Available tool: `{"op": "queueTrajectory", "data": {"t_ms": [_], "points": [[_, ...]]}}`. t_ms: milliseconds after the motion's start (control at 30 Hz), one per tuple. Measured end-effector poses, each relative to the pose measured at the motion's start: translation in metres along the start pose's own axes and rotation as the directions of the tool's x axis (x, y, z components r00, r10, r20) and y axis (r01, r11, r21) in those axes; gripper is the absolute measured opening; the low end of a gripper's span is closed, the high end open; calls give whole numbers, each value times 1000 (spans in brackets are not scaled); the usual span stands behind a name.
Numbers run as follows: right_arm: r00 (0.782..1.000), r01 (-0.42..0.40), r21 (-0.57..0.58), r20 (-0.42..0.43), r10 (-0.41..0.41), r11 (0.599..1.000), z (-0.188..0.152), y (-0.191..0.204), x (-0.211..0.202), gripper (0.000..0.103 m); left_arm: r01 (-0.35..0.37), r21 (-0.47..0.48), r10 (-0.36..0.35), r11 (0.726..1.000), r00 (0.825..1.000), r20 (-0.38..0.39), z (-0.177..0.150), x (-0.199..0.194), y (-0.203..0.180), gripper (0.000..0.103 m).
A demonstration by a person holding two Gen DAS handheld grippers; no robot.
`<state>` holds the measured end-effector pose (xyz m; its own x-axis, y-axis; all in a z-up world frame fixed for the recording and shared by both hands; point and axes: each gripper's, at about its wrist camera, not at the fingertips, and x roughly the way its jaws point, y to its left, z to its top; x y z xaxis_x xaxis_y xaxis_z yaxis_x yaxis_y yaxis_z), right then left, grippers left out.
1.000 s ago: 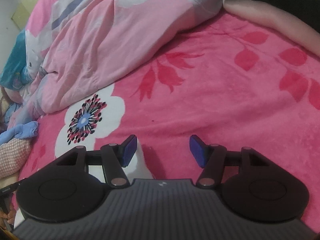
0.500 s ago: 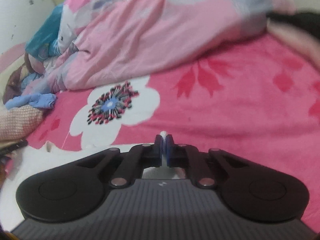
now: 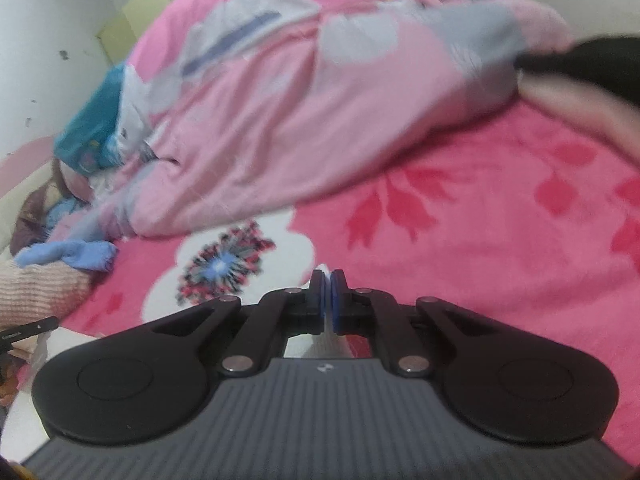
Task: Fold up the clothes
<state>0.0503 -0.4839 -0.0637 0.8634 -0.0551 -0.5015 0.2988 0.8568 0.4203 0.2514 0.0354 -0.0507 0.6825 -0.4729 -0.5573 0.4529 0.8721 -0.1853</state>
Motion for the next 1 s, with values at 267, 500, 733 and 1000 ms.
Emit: {"op": "queueTrajectory", "data": {"t_ms": [267, 500, 733, 1000], "points": [[1000, 30, 161, -12, -29, 986, -7, -14, -24, 10, -24, -137, 17, 990, 998, -53, 0, -23, 25, 36], [994, -89, 363, 93, 59, 928, -36, -16, -146, 21, 40, -276, -38, 960, 999, 14, -20, -137, 41, 50], [991, -136, 412, 57, 123, 901, -99, 24, -221, 30, 140, -369, -151, 919, 989, 0, -90, -220, 38, 52], [975, -147, 476, -80, 209, 867, -171, 61, -213, 32, 198, -141, -201, 970, 980, -8, -147, -252, -2, 54]]}}
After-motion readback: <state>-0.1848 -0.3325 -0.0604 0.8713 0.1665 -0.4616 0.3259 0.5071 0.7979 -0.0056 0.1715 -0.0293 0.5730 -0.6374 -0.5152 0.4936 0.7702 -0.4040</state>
